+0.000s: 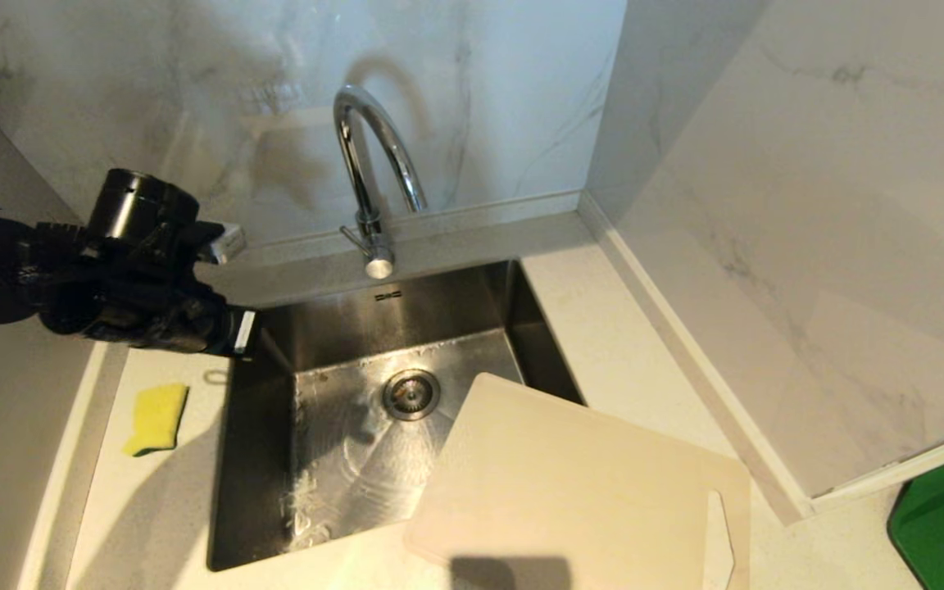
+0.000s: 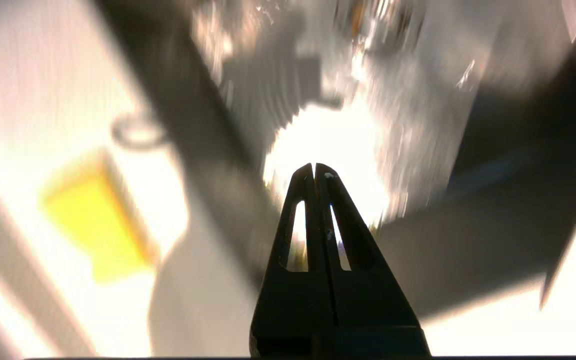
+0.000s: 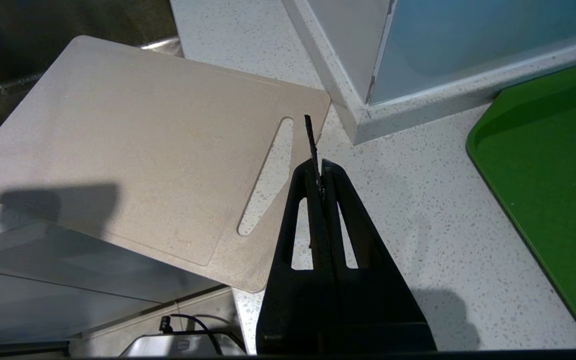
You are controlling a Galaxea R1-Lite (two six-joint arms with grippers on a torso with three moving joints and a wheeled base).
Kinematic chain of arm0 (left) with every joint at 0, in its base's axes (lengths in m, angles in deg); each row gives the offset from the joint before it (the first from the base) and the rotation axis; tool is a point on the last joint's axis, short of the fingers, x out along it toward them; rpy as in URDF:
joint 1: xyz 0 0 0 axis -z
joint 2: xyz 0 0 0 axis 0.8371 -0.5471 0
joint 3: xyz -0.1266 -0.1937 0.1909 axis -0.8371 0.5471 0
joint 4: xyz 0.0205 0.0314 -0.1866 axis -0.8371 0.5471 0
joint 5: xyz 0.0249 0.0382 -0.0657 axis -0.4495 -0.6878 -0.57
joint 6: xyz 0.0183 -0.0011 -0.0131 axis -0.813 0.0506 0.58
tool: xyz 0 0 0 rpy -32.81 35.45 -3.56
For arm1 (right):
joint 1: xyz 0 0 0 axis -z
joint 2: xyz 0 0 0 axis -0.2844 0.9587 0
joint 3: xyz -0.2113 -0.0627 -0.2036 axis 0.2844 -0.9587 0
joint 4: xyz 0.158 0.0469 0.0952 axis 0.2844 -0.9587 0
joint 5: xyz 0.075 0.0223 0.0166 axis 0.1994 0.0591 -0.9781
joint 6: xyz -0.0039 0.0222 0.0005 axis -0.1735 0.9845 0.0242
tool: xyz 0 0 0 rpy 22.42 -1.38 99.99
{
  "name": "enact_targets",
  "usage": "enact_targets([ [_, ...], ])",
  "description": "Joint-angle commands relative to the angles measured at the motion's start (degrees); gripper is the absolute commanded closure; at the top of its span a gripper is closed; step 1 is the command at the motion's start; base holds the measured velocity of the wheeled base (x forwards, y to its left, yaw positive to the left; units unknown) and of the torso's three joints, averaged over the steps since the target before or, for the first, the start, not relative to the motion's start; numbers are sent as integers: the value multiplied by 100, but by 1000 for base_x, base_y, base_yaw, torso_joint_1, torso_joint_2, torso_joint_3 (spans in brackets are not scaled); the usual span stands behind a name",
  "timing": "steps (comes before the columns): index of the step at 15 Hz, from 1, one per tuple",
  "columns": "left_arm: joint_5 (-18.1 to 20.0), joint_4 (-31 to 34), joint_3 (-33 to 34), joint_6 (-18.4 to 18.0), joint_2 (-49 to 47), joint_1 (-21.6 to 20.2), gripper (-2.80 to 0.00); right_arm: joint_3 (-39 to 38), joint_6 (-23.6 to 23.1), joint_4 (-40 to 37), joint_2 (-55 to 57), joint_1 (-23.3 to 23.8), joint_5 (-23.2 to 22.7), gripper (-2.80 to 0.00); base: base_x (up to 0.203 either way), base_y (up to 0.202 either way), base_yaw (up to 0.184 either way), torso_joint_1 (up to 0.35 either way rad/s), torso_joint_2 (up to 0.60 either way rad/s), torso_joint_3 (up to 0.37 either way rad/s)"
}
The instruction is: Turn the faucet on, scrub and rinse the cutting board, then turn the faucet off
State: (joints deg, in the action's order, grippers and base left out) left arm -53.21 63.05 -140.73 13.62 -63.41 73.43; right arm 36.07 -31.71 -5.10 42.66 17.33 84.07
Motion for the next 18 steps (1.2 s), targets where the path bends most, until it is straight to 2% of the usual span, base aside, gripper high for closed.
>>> enact_targets([
  [1,-5,302,576,6,720,-59,0,0,0,2,-1,-2,5,0,0,0,0,0,0,0],
  [4,-66,271,1078,-21,1120,-65,0,0,0,2,-1,-2,5,0,0,0,0,0,0,0],
  [5,-290,213,1162,-14,1144,-66,0,0,0,2,-1,-2,5,0,0,0,0,0,0,0],
  [9,-624,48,1559,-11,1361,-176,0,0,0,2,-1,-2,5,0,0,0,0,0,0,0],
  [15,-613,46,1725,6,1477,-387,0,0,0,2,-1,-2,5,0,0,0,0,0,0,0],
  [18,-324,78,1738,-58,1605,-842,0,0,0,2,-1,-2,0,0,0,0,0,0,0,0],
])
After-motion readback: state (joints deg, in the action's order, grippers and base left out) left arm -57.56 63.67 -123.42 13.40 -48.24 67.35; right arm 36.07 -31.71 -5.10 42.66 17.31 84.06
